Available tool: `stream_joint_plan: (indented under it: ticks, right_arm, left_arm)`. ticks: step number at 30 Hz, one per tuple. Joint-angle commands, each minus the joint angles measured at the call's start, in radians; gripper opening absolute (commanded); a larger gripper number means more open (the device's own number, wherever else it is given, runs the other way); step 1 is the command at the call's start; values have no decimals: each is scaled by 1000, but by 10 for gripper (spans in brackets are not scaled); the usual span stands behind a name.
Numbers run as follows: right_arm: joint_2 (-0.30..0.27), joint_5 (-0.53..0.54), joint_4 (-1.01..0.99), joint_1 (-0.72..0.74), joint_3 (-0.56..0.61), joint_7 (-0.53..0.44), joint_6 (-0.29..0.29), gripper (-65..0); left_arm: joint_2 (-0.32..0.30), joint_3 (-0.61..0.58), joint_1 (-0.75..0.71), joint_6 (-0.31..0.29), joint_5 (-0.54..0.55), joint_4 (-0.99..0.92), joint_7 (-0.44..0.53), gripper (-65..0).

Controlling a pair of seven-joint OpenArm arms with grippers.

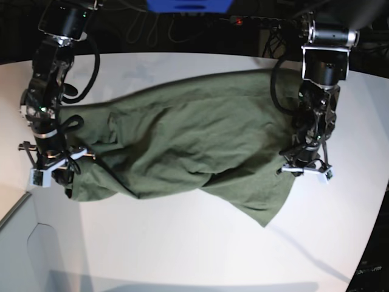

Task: Layout the t-shirt on the table in an organized manner, then fold the t-shirt properly
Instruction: 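Release and regrasp the shirt edges with both grippers, then regrasp the shirt corner with the right gripper and pull it outward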

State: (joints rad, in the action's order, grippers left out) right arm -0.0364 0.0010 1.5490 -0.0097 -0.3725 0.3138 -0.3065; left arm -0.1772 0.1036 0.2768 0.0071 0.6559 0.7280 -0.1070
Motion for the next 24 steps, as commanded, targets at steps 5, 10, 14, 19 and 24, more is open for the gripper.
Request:
stream_joint_plan:
  ticks: [5,10,14,19,24]
  right_arm:
    - [-7,6,83,-57,-1,-23,-9,-650]
    - [-10,6,107,-121,-3,-23,-107,-650]
    - [-41,0,101,-178,7,-23,-151,-650]
    - [-129,-2,44,-227,94,-14,-151,-650]
    - [-208,-2,0,-261,157,-14,-151,-633]
  left_arm:
    - [-41,9,-77,6,11,114,-6,-649]
    - [-63,109,-207,6,11,299,-6,-649]
    - [-61,215,-270,0,11,354,-6,-649]
    - [-60,227,-288,-3,11,359,-6,-649]
    - [-58,227,-288,-3,11,359,-6,-649]
